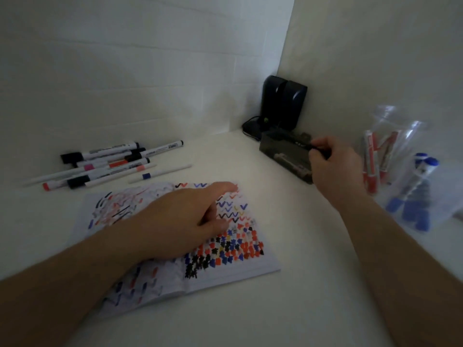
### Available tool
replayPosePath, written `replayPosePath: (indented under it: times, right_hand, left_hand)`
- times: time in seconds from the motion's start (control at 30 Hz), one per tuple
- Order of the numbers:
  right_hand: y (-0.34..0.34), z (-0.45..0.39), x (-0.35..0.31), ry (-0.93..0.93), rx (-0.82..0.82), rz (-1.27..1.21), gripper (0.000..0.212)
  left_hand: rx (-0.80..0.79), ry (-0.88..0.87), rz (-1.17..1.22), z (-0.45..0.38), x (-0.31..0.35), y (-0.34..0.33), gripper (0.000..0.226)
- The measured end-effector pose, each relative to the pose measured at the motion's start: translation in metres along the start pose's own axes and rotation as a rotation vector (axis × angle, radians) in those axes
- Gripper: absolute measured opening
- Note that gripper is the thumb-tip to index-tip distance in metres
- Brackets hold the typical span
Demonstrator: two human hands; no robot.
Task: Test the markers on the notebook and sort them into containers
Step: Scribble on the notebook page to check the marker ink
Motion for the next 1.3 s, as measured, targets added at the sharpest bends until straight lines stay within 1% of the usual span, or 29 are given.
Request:
replayPosePath:
  times: [0.03, 0.1, 0.17, 0.2, 0.27, 0.33, 0.4, 0.5, 0.63, 0.7, 0.77, 0.83, 0.87, 0.93, 0.97, 1.0, 1.03, 1.07, 1.1, 1.13, 1.17, 1.23, 1.3]
  right_hand:
    - [0.001, -0.004, 0.007, -0.004, 0.025, 0.041, 0.023]
    - [-0.009, -0.007, 0.014, 0.011, -0.004, 0.171, 0.033]
    - [-0.02, -0.005, 0.019, -0.046, -0.054, 0.324, 0.039]
    - [-0.022, -0.005, 0.021, -0.074, -0.06, 0.351, 0.04]
    - [-0.019, -0.006, 0.02, -0.074, -0.026, 0.314, 0.038]
    - [-0.013, -0.009, 0.02, -0.02, 0.019, 0.274, 0.035]
    - [-0.014, -0.011, 0.025, -0.033, 0.007, 0.284, 0.036]
    - [-0.026, -0.009, 0.029, -0.074, -0.086, 0.313, 0.041]
    - [-0.031, -0.006, 0.028, -0.118, -0.194, 0.333, 0.043]
    - [-0.039, -0.001, 0.027, -0.118, -0.299, 0.362, 0.048]
    - [-0.046, 0.003, 0.032, -0.111, -0.366, 0.403, 0.054]
    - [-0.041, 0.003, 0.032, -0.113, -0.336, 0.426, 0.058]
    - [-0.034, 0.003, 0.022, -0.071, -0.272, 0.446, 0.058]
    - [-0.02, 0.009, -0.015, 0.109, -0.107, 0.448, 0.052]
    - [-0.018, 0.017, -0.038, 0.213, -0.066, 0.379, 0.047]
    - [-0.02, 0.029, -0.06, 0.298, -0.085, 0.263, 0.041]
    - [-0.027, 0.043, -0.081, 0.35, -0.159, 0.134, 0.036]
    - [-0.038, 0.06, -0.098, 0.378, -0.275, 0.031, 0.031]
    - [-0.055, 0.079, -0.112, 0.401, -0.406, -0.006, 0.028]
    - [-0.071, 0.096, -0.12, 0.439, -0.515, 0.011, 0.028]
    - [-0.085, 0.108, -0.123, 0.481, -0.587, 0.051, 0.031]
    - [-0.101, 0.116, -0.119, 0.511, -0.639, 0.063, 0.033]
    - [-0.107, 0.115, -0.111, 0.45, -0.667, 0.005, 0.032]
  left_hand:
    - [0.004, -0.017, -0.02, 0.001, 0.001, 0.0, 0.051]
    - [0.014, -0.04, -0.067, 0.0, 0.001, 0.001, 0.039]
    - [0.005, -0.06, -0.108, -0.001, 0.003, -0.001, 0.035]
    - [0.0, -0.063, -0.113, -0.002, 0.003, -0.001, 0.035]
    - [-0.006, -0.06, -0.109, -0.002, 0.003, -0.002, 0.035]
    - [-0.012, -0.058, -0.11, -0.002, 0.003, -0.002, 0.035]
    - [-0.015, -0.047, -0.111, -0.002, 0.003, -0.003, 0.035]
    - [-0.009, -0.038, -0.116, -0.002, 0.002, -0.003, 0.038]
    - [-0.037, -0.021, -0.097, 0.0, 0.003, -0.003, 0.048]
    - [-0.038, -0.015, -0.095, 0.001, 0.004, -0.001, 0.045]
    - [-0.034, -0.006, -0.087, 0.001, 0.005, 0.002, 0.038]
    - [-0.025, -0.005, -0.049, 0.001, 0.006, 0.002, 0.034]
    - [0.016, -0.011, -0.007, 0.002, 0.006, 0.005, 0.031]
    - [0.172, 0.023, 0.09, 0.002, -0.006, 0.02, 0.024]
    - [0.26, 0.08, 0.103, 0.002, -0.019, 0.031, 0.021]
    - [0.349, 0.149, 0.076, 0.003, -0.037, 0.044, 0.017]
    - [0.429, 0.229, 0.017, 0.005, -0.058, 0.057, 0.014]
    - [0.491, 0.317, -0.048, 0.009, -0.081, 0.069, 0.013]
    - [0.523, 0.407, -0.104, 0.015, -0.105, 0.075, 0.014]
    - [0.519, 0.479, -0.154, 0.019, -0.124, 0.078, 0.016]
    - [0.483, 0.522, -0.204, 0.022, -0.137, 0.076, 0.019]
    - [0.397, 0.529, -0.292, 0.021, -0.146, 0.066, 0.021]
    - [0.359, 0.506, -0.355, 0.017, -0.143, 0.06, 0.022]
Point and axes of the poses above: each hand's wrist, its own z-axis away from the middle knuckle, its own y-axis out of the back of the hand, x = y × z, the point moved 9 cm from there along -z, towards the middle knuckle, and after that the axes turned 6 degrees about -z, right-handed, at the moved point
